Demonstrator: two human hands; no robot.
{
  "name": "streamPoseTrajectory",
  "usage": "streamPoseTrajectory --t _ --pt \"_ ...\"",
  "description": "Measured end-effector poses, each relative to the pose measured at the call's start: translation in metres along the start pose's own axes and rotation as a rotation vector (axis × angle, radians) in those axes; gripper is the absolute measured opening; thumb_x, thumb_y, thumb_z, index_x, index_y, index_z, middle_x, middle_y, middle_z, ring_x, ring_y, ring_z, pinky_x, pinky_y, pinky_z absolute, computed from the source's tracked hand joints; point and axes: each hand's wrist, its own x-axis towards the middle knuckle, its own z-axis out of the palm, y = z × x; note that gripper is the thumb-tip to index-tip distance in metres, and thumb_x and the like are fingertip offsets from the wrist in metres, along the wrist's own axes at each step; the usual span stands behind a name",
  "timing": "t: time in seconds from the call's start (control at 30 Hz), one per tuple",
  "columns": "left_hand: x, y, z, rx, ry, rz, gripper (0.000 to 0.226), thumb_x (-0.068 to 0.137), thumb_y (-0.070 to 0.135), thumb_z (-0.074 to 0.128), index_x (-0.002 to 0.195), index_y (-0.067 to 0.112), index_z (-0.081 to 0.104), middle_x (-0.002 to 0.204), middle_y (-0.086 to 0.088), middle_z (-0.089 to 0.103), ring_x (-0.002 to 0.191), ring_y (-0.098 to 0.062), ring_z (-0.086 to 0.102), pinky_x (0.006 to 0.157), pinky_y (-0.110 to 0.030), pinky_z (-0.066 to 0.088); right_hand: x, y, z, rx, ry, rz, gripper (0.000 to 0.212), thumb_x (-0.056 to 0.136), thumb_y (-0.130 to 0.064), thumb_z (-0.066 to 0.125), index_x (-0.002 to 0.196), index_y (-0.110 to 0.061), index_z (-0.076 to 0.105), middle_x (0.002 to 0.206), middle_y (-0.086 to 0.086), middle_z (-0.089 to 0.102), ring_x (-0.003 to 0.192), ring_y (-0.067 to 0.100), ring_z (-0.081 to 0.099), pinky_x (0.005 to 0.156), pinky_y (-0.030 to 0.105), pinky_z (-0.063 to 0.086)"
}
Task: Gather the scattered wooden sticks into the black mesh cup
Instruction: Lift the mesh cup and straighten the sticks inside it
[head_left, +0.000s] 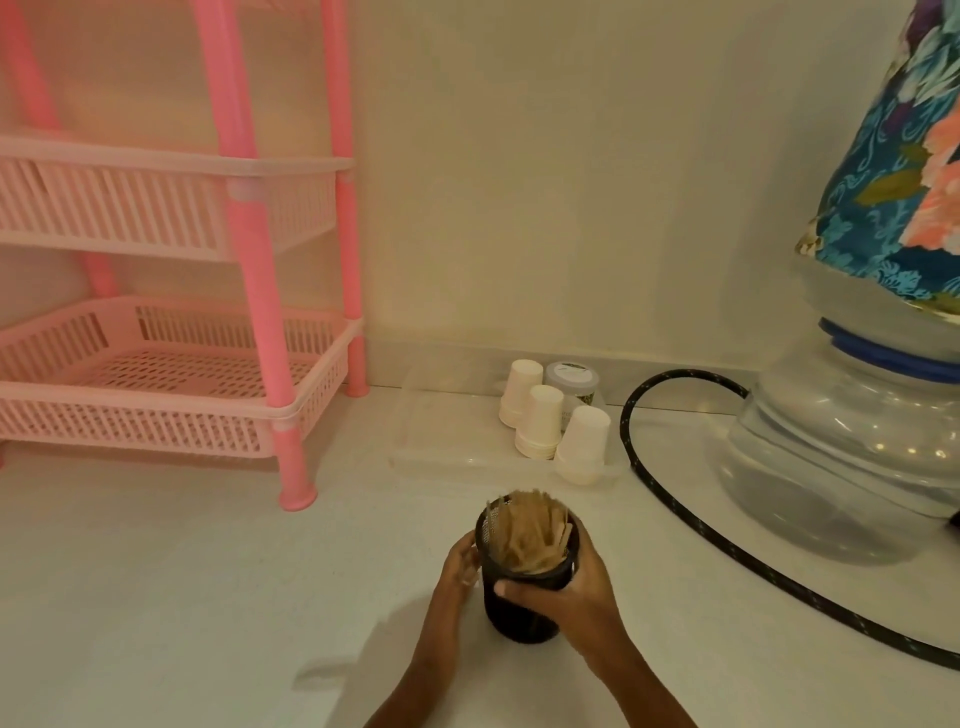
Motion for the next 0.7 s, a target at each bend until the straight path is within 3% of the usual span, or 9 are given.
streamPoseTrajectory --t 0.1,0.2,0.27,0.33,0.37,0.43,0.5,0.57,0.7 --pt "0.000 0.000 0.002 0.026 -0.023 0.018 0.036 0.078 0.037 0.037 0.112 0.030 0.042 0.129 -0.004 0.049 0.116 -0.016 0.049 0.107 -0.034 0.035 0.000 0.000 0.002 0.048 0.033 0.013 0.089 0.036 -0.025 0.092 0.111 -0.035 0.046 0.113 -0.014 0.056 0.105 0.005 0.054 0.075 0.011 0.047" --pt "-0.001 -0.004 0.002 -0.002 0.014 0.053 0.025 0.085 0.029 0.045 0.110 0.030 0.048 0.129 -0.001 0.051 0.113 -0.009 0.051 0.098 -0.023 0.042 -0.002 0.001 0.008 -0.001 -0.021 -0.009 0.093 0.042 -0.015 0.091 0.121 -0.026 0.044 0.118 -0.008 0.057 0.112 0.012 0.054 0.079 0.012 0.046" --pt "-0.002 -0.002 0.002 -0.025 -0.010 0.046 0.027 0.083 0.041 0.049 0.108 0.029 0.048 0.134 -0.007 0.049 0.114 -0.014 0.050 0.099 -0.026 0.039 -0.001 -0.006 0.006 -0.002 0.011 -0.031 0.090 0.043 -0.018 0.091 0.119 -0.028 0.045 0.116 -0.011 0.058 0.110 0.006 0.055 0.077 0.011 0.048" --pt "-0.001 0.003 0.001 -0.022 -0.042 0.041 0.079 0.053 0.080 0.053 0.111 0.027 0.045 0.129 0.001 0.049 0.114 -0.013 0.047 0.101 -0.027 0.032 0.005 -0.013 0.001 0.014 0.090 -0.080 0.092 0.040 -0.025 0.090 0.120 -0.030 0.044 0.114 -0.016 0.057 0.106 -0.002 0.055 0.074 0.007 0.050" --pt "0.000 0.002 0.001 -0.027 -0.034 0.045 0.105 0.032 0.091 0.051 0.114 0.025 0.042 0.122 0.006 0.049 0.112 -0.012 0.046 0.100 -0.025 0.032 0.009 -0.016 0.000 0.016 0.096 -0.096 0.092 0.042 -0.025 0.090 0.121 -0.030 0.043 0.114 -0.016 0.056 0.106 -0.001 0.055 0.074 0.006 0.050" --pt "0.001 0.001 0.002 -0.068 -0.023 0.033 0.125 0.018 0.094 0.051 0.119 0.021 0.038 0.116 0.004 0.050 0.110 -0.013 0.047 0.092 -0.014 0.040 0.010 -0.017 0.003 0.003 0.046 -0.068 0.093 0.047 -0.021 0.090 0.126 -0.027 0.040 0.118 -0.011 0.054 0.109 0.005 0.053 0.078 0.010 0.047" --pt "0.002 0.004 0.003 -0.091 -0.031 0.040 0.125 0.018 0.093 0.053 0.118 0.019 0.038 0.118 -0.002 0.050 0.109 -0.017 0.049 0.078 -0.003 0.046 0.009 -0.010 0.007 -0.015 0.028 -0.021 0.092 0.048 -0.023 0.090 0.126 -0.027 0.041 0.119 -0.010 0.055 0.110 0.009 0.053 0.081 0.011 0.044" --pt "0.003 0.007 0.003 -0.089 -0.036 0.019 0.125 0.023 0.087 0.058 0.121 0.012 0.039 0.120 -0.005 0.052 0.106 -0.019 0.050 0.074 -0.004 0.049 0.007 -0.004 0.008 -0.007 0.031 0.015 0.082 0.044 -0.028 0.087 0.114 -0.036 0.045 0.112 -0.015 0.057 0.105 0.003 0.055 0.071 0.005 0.047" --pt "0.002 0.010 0.002 -0.012 -0.073 -0.003 0.091 0.054 0.072 0.053 0.122 0.014 0.037 0.133 -0.006 0.047 0.112 -0.016 0.046 0.085 -0.007 0.042 0.012 0.000 0.006 0.001 0.064 0.022 0.077 0.048 -0.021 0.090 0.107 -0.038 0.043 0.110 -0.019 0.054 0.100 0.001 0.054 0.071 0.006 0.045"
